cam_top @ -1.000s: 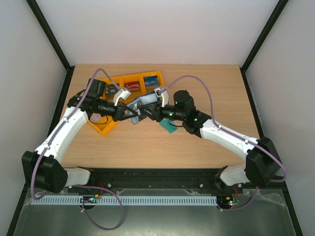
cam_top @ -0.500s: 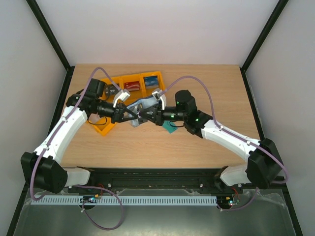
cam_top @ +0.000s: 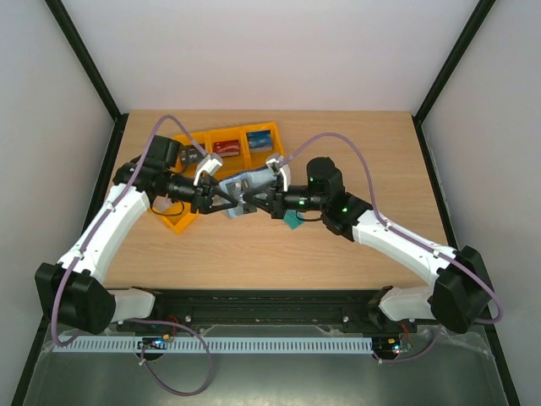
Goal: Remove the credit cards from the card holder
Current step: Remove the credit card from the card holder, then place the card holder at the center of the board.
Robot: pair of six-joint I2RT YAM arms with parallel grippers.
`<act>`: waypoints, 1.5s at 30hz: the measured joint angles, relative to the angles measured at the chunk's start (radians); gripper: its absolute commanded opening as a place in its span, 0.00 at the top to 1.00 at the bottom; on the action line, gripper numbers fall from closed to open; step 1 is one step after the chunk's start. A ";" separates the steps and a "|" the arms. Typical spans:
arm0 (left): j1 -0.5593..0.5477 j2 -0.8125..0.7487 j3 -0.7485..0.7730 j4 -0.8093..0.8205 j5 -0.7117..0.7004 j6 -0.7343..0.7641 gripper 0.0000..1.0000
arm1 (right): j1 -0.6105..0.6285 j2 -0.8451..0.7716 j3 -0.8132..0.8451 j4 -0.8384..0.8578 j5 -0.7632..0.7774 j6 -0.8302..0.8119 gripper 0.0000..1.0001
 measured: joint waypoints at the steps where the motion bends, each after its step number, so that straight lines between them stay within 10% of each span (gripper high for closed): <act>1: 0.002 -0.001 -0.004 0.000 0.003 0.003 0.57 | -0.003 -0.004 0.000 -0.009 0.003 -0.003 0.98; 4: 0.007 -0.005 -0.015 -0.005 0.014 0.016 0.61 | -0.006 -0.020 -0.001 -0.030 0.016 -0.013 0.98; 9: 0.010 -0.014 -0.037 -0.009 0.035 0.033 0.97 | -0.011 -0.041 -0.001 -0.050 0.018 -0.021 0.98; 22: 0.027 -0.023 -0.101 0.010 0.036 0.010 0.98 | -0.098 -0.135 -0.001 -0.236 0.113 -0.113 0.98; 30: 0.025 -0.010 -0.423 0.378 -0.108 -0.394 0.98 | -0.123 -0.203 0.039 -0.407 0.218 -0.159 0.98; 32: 0.017 0.049 -0.505 0.445 -0.176 -0.484 0.89 | -0.123 -0.216 0.061 -0.420 0.227 -0.159 0.98; 37: 0.006 0.180 -0.561 0.534 -0.309 -0.607 0.24 | -0.123 -0.222 0.074 -0.435 0.251 -0.151 0.98; 45: 0.040 0.113 -0.417 0.432 -0.504 -0.529 0.01 | -0.123 -0.197 0.119 -0.518 0.305 -0.148 0.98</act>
